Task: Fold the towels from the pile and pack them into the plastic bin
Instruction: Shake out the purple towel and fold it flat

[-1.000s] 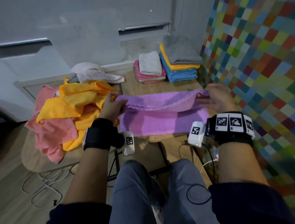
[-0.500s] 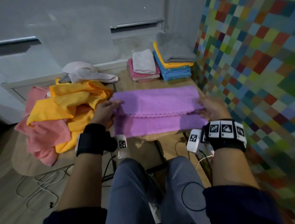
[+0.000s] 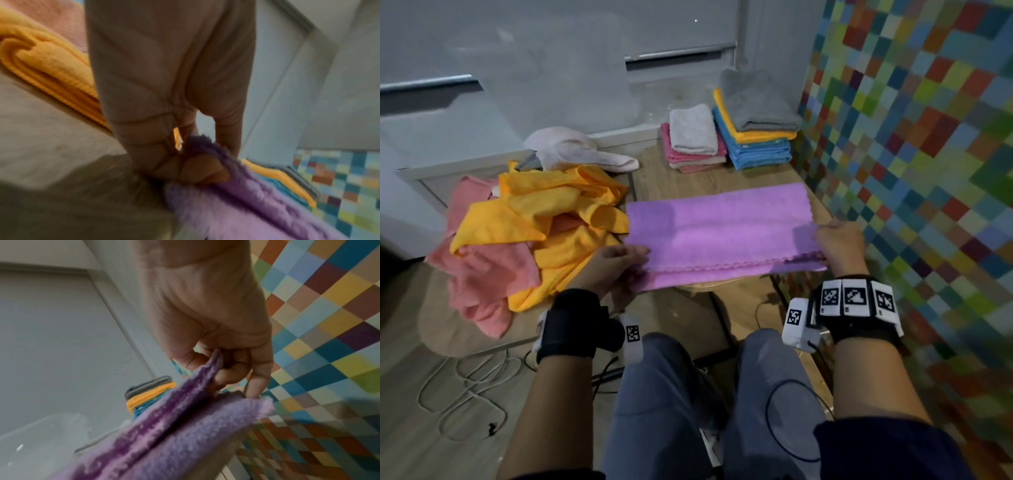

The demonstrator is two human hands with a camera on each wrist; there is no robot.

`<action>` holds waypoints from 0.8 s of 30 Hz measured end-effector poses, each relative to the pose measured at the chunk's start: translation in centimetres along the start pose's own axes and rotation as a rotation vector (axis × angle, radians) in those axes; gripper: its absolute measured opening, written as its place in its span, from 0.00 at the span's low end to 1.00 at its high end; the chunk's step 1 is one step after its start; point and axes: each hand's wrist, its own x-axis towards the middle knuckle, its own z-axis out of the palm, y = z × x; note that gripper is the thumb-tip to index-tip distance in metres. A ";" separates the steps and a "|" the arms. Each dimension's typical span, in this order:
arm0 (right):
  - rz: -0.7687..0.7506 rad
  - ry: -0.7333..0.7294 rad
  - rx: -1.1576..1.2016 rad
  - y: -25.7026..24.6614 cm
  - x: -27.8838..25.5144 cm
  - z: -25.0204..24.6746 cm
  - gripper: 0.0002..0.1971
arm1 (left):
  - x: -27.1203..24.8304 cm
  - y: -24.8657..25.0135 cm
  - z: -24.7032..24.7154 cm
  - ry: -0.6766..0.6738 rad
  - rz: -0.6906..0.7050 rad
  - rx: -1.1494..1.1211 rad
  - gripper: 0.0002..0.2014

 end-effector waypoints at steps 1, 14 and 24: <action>0.005 -0.011 -0.060 0.1 -0.3 0.0 0.08 | 0.0 -0.5 0.2 0.003 -0.015 0.012 0.09; -0.680 0.030 -0.622 -5.4 -4.1 6.4 0.21 | 1.4 3.7 5.0 0.458 0.480 1.134 0.13; -0.782 -0.333 -0.783 -2.7 -2.5 10.3 0.27 | 4.1 -1.0 8.1 0.019 0.352 1.349 0.28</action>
